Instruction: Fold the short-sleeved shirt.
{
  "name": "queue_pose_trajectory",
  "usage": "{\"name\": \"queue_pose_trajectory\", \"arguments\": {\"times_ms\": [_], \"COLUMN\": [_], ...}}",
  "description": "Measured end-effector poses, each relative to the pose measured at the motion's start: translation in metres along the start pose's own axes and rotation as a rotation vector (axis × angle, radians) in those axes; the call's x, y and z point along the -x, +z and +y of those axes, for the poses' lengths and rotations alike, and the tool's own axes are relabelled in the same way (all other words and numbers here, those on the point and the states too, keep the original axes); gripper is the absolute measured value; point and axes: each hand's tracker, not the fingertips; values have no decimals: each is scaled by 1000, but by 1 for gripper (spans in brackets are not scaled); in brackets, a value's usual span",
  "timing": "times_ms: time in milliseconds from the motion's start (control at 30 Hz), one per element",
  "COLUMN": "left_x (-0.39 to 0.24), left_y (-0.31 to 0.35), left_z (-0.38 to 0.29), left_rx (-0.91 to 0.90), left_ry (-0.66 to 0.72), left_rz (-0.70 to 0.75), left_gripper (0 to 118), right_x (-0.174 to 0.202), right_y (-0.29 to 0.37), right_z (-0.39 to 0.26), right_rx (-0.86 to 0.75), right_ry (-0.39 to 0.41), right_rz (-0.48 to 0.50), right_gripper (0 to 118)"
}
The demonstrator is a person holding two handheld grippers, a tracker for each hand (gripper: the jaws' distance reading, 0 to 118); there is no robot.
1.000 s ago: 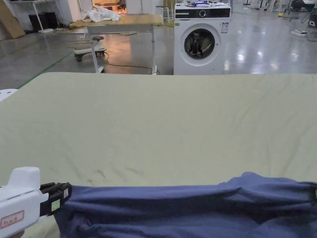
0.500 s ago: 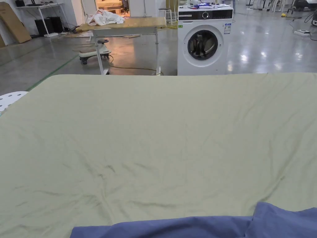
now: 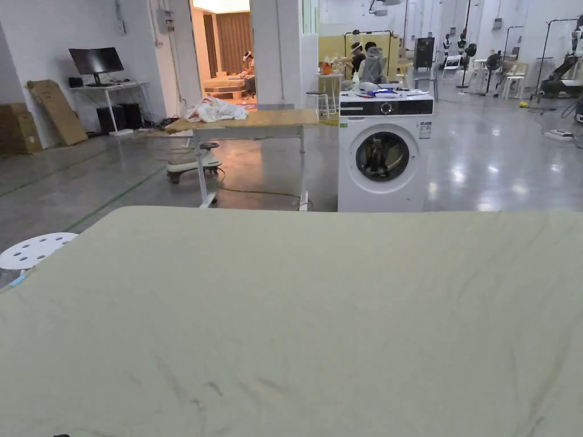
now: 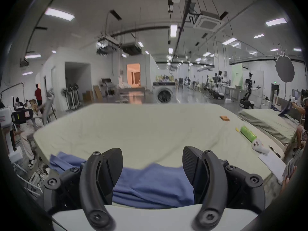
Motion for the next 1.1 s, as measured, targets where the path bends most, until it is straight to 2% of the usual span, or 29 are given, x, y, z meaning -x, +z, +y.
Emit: {"name": "queue_pose_trajectory", "arguments": {"times_ms": [67,133,167,200,267,300,333,367,400,600,800,833,967,1000,1067,1100], "left_x": [-13,-23,-28,-31,-33,-34,-34,-37,-37,-22,24,37,102,112,119,133], "left_y": [14,24,27,30,35,35,36,37,38,42,17,9,-37,-49,-62,-74], "left_z": [3,6,5,6,2,2,1,0,-1,4,-17,-25,-81,-99,-128,-144], "left_rx": [-49,-46,-50,-43,-40,-29,-23,-21,-16,6,116,127,358,424,454,489], "left_ry": [-46,-50,-52,-56,-50,-41,-35,-28,-22,29,184,225,577,627,624,687], "left_rz": [21,14,10,-1,-35,-78,-67,-54,-39,-44,-16,-15,-120,-123,-78,-108], "left_gripper": [65,59,48,41,29,22,15,3,0,0,0,6,97,101,101,101], "right_x": [12,18,21,25,36,40,42,45,45,43,38,36,33,31,28,26], "right_y": [4,5,6,7,8,9,9,9,8,9,10,10,16,18,19,20], "right_z": [4,2,1,-1,-2,-3,-4,-4,-5,-5,-9,-10,-18,-20,-26,-28], "right_rx": [-16,1,0,-11,-7,-9,-6,-7,-4,-12,3,10,33,43,63,76], "right_ry": [-17,-79,-97,-95,-48,-12,-10,-20,-39,-65,-95,-98,-122,-138,-157,-161], "right_rz": [50,134,165,188,165,148,154,153,150,145,136,136,120,121,117,109], "right_gripper": [75,74,64,50,11,5,4,1,0,0,0,0,0,0,0,0]}}
